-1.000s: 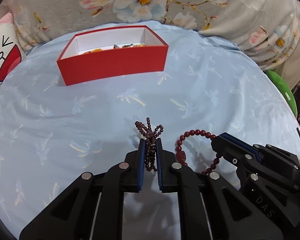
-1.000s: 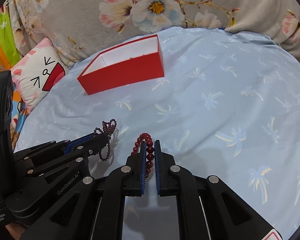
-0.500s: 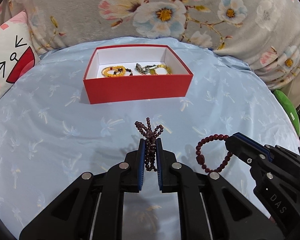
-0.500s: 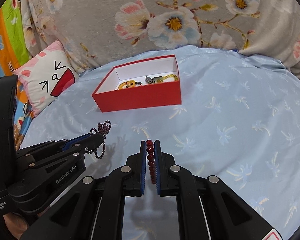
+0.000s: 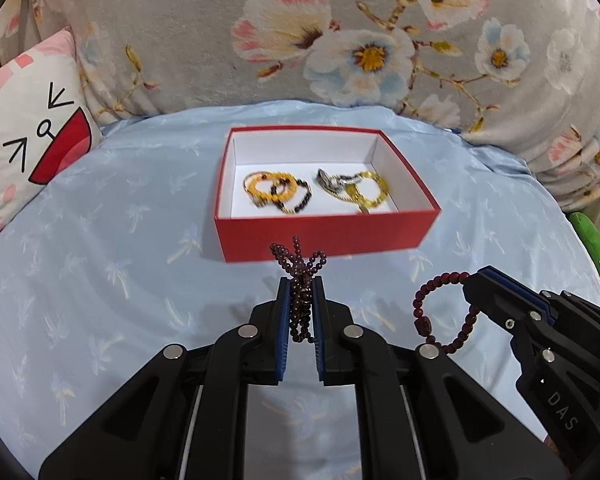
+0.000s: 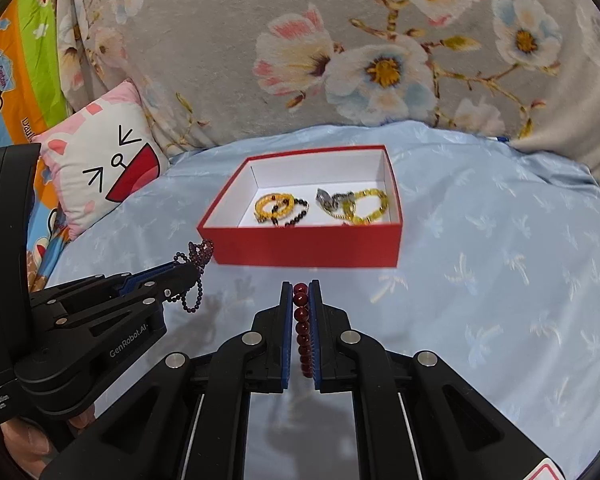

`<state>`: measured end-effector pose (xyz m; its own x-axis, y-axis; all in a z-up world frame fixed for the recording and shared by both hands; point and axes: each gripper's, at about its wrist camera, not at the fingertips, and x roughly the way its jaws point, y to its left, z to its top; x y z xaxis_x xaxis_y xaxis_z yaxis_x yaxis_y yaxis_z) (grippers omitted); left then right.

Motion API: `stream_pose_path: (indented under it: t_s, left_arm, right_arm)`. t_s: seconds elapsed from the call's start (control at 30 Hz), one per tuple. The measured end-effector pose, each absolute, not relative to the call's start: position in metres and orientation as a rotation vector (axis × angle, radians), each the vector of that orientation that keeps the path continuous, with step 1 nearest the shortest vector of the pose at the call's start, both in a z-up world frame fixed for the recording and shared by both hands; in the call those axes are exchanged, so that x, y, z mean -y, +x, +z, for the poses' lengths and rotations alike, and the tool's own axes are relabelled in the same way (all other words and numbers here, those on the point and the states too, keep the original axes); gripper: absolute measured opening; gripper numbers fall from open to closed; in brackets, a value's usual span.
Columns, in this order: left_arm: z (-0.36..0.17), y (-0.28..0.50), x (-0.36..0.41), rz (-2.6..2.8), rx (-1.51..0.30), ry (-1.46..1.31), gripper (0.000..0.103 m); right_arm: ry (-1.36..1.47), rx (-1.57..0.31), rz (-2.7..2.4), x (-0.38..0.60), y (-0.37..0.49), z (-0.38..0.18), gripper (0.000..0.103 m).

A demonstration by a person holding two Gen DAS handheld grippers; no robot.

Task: Organize jewelry
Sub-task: 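Carry both dark-red bead pieces over the red box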

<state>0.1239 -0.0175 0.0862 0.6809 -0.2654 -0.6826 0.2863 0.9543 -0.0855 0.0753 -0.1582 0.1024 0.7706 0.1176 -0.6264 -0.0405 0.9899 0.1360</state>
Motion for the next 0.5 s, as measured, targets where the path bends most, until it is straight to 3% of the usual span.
stream_pose_path:
  t_s: [0.5]
  left_arm:
    - [0.101,0.184,0.021,-0.271,-0.719,0.037,0.010]
  right_arm:
    - [0.088,-0.631,0.112,0.150,0.141,0.123,0.007]
